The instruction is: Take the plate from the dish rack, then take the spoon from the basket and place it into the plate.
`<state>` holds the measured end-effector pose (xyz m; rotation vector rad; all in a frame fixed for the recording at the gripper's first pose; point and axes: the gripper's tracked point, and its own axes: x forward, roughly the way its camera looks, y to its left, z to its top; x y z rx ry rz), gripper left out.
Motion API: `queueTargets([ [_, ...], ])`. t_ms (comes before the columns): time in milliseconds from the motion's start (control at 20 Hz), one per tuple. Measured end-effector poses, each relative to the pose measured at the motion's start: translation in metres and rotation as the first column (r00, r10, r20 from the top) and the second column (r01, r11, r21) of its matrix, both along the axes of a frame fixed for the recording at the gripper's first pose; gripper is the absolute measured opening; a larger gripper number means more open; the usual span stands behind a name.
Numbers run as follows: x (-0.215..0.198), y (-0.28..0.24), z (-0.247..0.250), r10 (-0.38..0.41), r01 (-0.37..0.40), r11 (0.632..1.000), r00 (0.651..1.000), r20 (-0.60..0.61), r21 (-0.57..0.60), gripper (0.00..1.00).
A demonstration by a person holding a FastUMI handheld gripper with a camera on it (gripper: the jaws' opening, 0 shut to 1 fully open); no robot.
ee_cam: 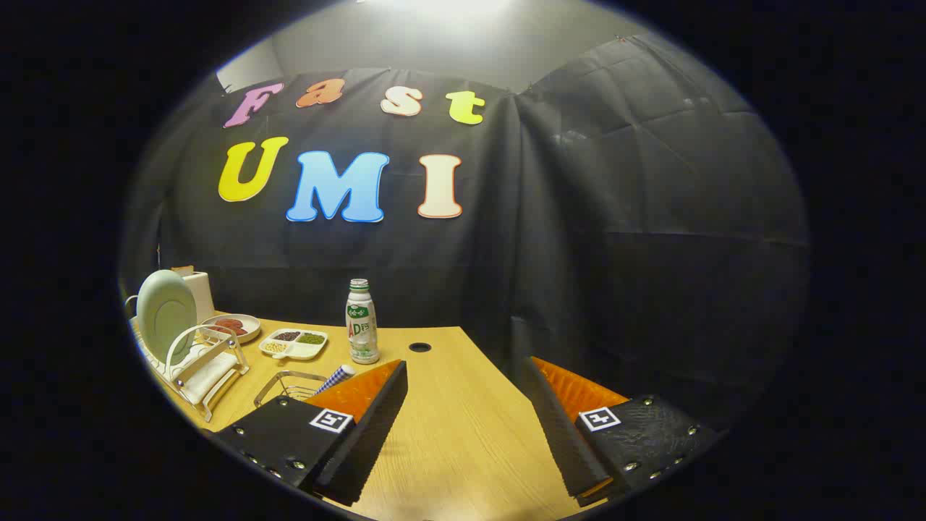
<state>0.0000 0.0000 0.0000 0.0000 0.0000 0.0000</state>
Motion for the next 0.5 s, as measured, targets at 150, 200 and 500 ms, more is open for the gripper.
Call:
queueTargets([
  [150,-0.049,0.022,0.027,-0.003,0.002,1.0,1.0,-0.024,-0.016,0.98],
  [200,-0.063,0.035,0.036,0.009,-0.01,1.0,0.999,-0.032,-0.016,0.98],
  [500,-0.115,0.159,0.086,0.174,-0.173,0.985,0.984,-0.041,0.014,0.98],
])
